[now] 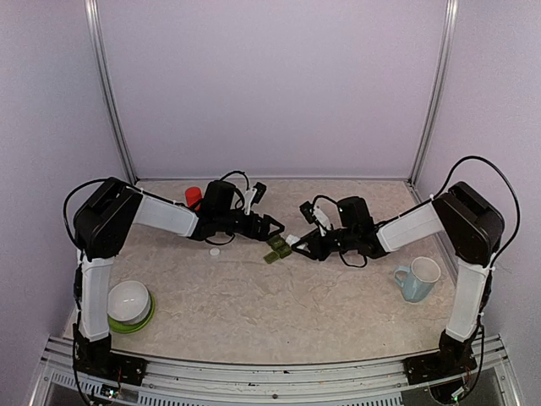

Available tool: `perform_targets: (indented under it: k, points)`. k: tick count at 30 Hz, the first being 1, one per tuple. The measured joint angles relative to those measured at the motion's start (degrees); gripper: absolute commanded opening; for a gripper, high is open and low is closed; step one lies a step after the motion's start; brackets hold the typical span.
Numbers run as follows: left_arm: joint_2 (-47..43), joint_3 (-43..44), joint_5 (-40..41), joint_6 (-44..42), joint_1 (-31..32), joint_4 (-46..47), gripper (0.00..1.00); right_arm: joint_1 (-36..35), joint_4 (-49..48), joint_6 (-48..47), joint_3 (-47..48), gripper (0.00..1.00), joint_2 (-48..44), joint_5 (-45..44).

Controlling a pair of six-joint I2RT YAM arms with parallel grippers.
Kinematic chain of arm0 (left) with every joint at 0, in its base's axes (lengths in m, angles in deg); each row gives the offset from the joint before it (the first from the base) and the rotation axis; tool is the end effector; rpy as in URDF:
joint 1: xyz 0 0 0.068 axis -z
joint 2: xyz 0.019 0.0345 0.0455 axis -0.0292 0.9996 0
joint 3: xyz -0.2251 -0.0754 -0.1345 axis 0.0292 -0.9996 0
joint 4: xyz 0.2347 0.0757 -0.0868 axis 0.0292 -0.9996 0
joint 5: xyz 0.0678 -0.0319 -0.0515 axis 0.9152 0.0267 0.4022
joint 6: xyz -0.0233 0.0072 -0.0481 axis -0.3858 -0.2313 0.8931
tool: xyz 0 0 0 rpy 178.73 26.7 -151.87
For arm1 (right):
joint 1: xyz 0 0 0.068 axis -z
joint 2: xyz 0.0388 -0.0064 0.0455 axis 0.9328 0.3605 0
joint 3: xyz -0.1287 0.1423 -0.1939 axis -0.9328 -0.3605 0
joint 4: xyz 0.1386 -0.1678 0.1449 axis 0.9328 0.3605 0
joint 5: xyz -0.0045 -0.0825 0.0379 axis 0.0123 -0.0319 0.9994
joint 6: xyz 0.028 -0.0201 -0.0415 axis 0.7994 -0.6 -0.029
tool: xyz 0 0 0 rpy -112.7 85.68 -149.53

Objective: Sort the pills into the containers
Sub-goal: Pour the pill into the compartment of the pill container.

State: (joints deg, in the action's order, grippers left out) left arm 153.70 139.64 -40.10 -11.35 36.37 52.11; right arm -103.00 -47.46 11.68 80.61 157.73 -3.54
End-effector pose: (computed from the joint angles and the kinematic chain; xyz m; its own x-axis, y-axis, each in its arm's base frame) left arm 0.3737 -0.2786 0.1430 -0.5642 0.1527 -0.8114 0.7323 0.5464 -0.4064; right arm 0.3127 0.2324 0.1366 -0.5272 -0.2342 -0.8169 -0.7731 0.5312 0.3466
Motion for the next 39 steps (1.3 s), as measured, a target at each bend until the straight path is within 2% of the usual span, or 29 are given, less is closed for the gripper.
perform_targets:
  k: [39]
  points:
    - [-2.7, -3.1, 6.9, -6.2, 4.3, -3.3, 0.99, -1.6, 5.7, -1.3, 3.0, 0.00, 1.4, -0.2]
